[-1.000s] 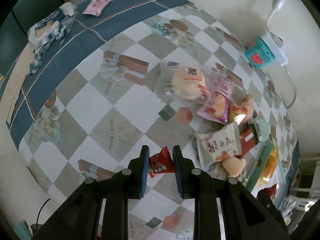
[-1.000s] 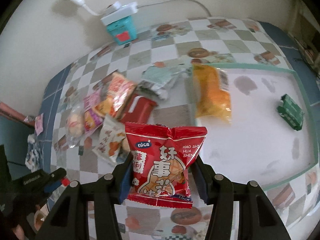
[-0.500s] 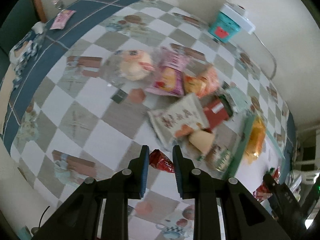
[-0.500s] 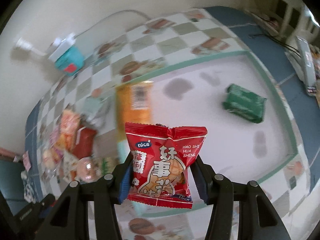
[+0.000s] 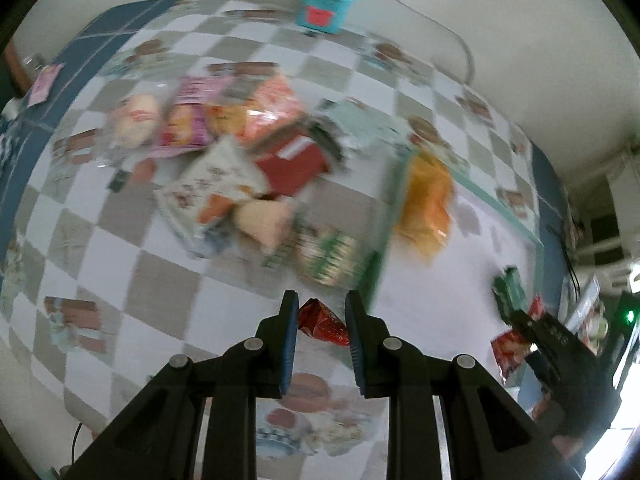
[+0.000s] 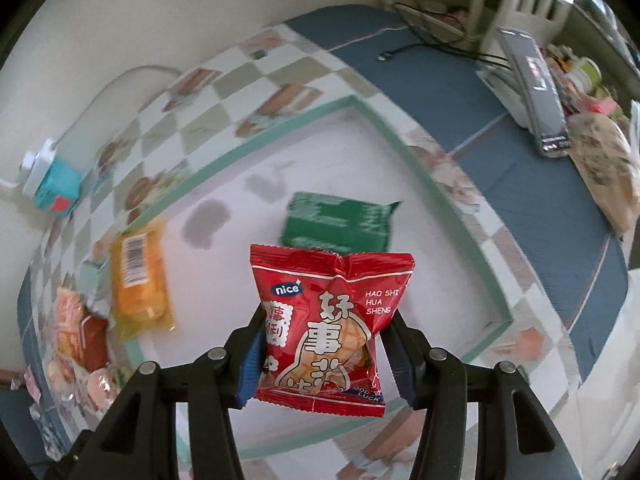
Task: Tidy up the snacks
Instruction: 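Carry red candy and red 'nice' bag over the white tray with both grippers, then open left gripper to drop red candy in tray while right gripper releases 'nice' bag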
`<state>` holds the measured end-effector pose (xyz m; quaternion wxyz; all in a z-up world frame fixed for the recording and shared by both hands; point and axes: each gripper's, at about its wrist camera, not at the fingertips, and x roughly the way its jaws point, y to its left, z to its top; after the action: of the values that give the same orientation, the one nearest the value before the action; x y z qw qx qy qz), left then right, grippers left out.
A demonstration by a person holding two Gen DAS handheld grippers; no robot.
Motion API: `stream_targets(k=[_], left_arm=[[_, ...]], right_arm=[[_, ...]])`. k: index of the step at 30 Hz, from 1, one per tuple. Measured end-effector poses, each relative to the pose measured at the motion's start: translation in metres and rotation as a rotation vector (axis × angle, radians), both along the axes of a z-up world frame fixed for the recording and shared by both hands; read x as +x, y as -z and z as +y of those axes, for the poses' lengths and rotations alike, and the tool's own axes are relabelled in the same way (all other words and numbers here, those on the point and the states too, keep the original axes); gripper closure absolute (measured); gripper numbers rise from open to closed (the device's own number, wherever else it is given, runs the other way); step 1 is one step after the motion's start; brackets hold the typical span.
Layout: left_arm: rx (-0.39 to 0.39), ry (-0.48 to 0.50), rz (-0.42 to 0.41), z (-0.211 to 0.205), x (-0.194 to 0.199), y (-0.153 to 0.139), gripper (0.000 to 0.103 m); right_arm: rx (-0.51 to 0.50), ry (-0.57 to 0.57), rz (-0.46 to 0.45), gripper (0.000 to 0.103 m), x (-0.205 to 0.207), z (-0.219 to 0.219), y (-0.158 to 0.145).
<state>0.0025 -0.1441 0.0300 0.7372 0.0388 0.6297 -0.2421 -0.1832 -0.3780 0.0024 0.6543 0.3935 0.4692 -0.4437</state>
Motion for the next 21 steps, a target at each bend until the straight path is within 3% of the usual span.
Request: stream_targets(k=[14, 21], left_arm=[[0.021, 0.254, -0.077, -0.079, -0.065, 0.009, 0.078], [0.006, 0.302, -0.068, -0.093, -0.069, 0.017, 0.078]], right_arm=[[0.033, 0.091, 0.016, 0.046, -0.03, -0.018, 0.013], [0.054, 0.093, 0.011, 0.046, -0.029, -0.021, 0.017]])
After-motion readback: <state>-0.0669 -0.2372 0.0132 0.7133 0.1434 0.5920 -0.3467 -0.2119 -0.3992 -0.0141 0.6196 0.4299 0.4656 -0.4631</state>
